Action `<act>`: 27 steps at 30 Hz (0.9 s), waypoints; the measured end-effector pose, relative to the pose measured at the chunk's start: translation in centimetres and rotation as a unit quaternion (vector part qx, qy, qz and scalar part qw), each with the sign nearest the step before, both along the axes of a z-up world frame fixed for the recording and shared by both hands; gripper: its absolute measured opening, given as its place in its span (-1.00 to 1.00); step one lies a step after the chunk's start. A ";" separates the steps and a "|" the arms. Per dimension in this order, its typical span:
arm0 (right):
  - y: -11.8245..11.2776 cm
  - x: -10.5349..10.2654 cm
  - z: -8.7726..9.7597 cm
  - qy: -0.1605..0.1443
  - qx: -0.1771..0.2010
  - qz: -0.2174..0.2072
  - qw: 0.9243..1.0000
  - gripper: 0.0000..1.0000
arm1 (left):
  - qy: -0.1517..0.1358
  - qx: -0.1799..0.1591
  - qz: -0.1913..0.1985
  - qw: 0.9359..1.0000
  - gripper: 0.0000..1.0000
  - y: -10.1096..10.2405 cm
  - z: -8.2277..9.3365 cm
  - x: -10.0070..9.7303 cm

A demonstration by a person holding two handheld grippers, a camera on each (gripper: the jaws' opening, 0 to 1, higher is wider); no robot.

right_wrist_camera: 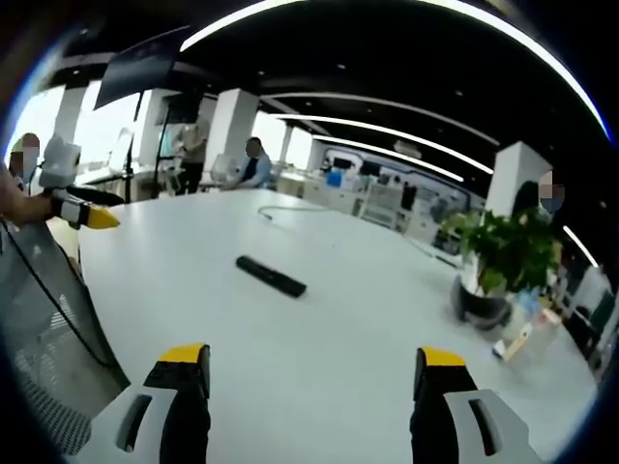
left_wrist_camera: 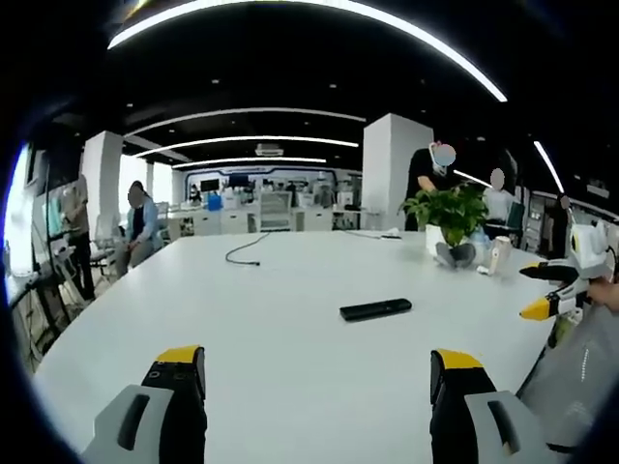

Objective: Press the specified remote control buttons in sequence, fully releasing each button before pressing the next.

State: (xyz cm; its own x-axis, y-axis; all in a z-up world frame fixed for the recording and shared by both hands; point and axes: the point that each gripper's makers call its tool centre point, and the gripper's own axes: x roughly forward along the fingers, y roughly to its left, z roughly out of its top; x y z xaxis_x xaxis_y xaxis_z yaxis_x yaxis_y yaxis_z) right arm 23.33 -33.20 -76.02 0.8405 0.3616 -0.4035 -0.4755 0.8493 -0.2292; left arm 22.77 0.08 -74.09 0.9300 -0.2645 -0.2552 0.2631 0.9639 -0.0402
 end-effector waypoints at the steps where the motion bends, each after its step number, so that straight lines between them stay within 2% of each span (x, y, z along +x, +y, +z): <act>1: 0.0 0.0 0.0 -0.001 0.000 -0.001 1.000 0.73 | -0.011 -0.005 -0.001 1.000 1.00 -0.1 0.4 0.1; 5: -0.3 0.2 0.0 -0.002 -0.008 -0.005 1.000 0.74 | -0.033 -0.043 -0.011 0.998 1.00 -0.6 1.5 0.1; 6: -0.3 0.2 0.0 -0.002 -0.008 -0.006 1.000 0.75 | -0.025 -0.047 -0.011 0.999 1.00 -0.6 1.3 0.0; 11: -1.0 0.4 -0.4 0.008 -0.010 -0.019 1.000 0.77 | -0.033 -0.051 -0.017 0.998 1.00 -0.8 1.6 0.1; 12: -1.1 0.5 -0.5 0.010 -0.011 -0.023 1.000 0.77 | -0.023 -0.053 -0.024 0.998 0.99 -1.1 1.3 0.0; 14: -1.4 0.5 -0.6 0.013 -0.010 -0.030 0.999 0.76 | 0.010 -0.048 -0.040 0.998 0.94 -1.5 0.2 -0.3; 18: -2.2 0.7 -0.2 0.006 0.001 -0.052 0.999 0.75 | -0.008 -0.039 -0.038 0.998 0.93 -1.4 0.7 -0.2; 21: -2.3 0.7 -0.4 0.009 0.001 -0.054 0.999 0.75 | 0.005 -0.043 -0.046 0.998 0.92 -1.8 0.3 -0.3; 27: -2.0 0.5 -1.0 0.019 -0.022 -0.040 0.999 0.70 | 0.008 -0.017 -0.036 0.999 0.92 -1.3 0.0 -0.3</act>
